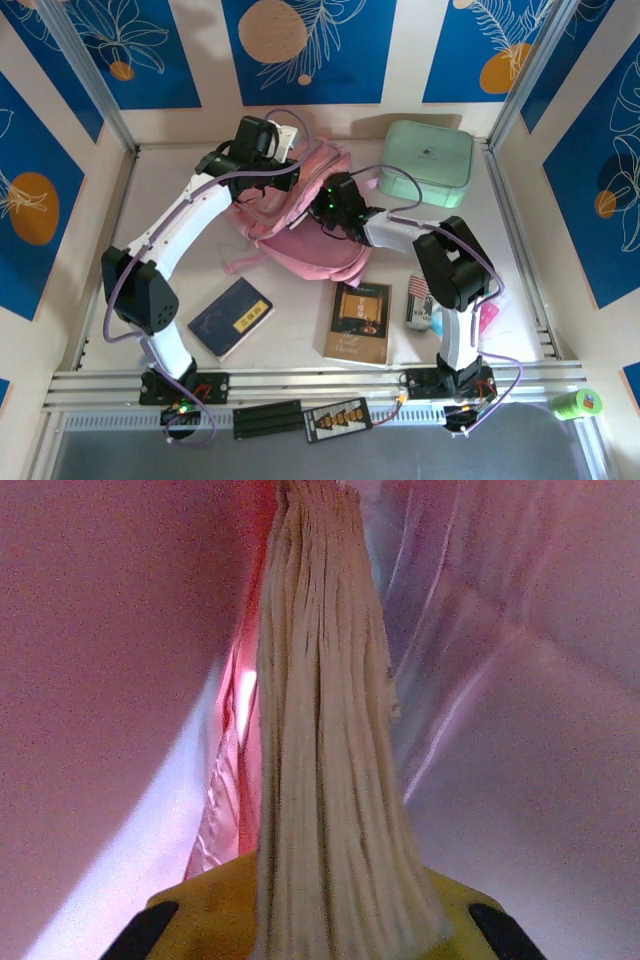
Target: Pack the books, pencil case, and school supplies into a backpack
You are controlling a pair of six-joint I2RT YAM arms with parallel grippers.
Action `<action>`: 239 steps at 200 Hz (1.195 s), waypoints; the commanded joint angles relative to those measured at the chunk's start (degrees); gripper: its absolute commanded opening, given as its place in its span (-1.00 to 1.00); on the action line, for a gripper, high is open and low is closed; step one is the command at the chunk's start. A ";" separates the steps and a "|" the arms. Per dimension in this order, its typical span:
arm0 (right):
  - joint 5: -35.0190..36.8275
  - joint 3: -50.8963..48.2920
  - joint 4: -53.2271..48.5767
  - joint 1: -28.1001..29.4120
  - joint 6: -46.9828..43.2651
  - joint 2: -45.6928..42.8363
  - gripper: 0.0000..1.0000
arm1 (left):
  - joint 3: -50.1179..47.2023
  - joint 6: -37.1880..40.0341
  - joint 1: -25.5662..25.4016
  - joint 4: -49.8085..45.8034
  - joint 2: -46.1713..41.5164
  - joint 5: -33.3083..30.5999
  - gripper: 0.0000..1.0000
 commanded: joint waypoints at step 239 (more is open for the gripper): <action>-1.18 -19.29 -39.63 -4.61 -26.00 -39.05 0.53 | -20.81 -5.33 5.48 7.26 -7.62 -6.32 0.47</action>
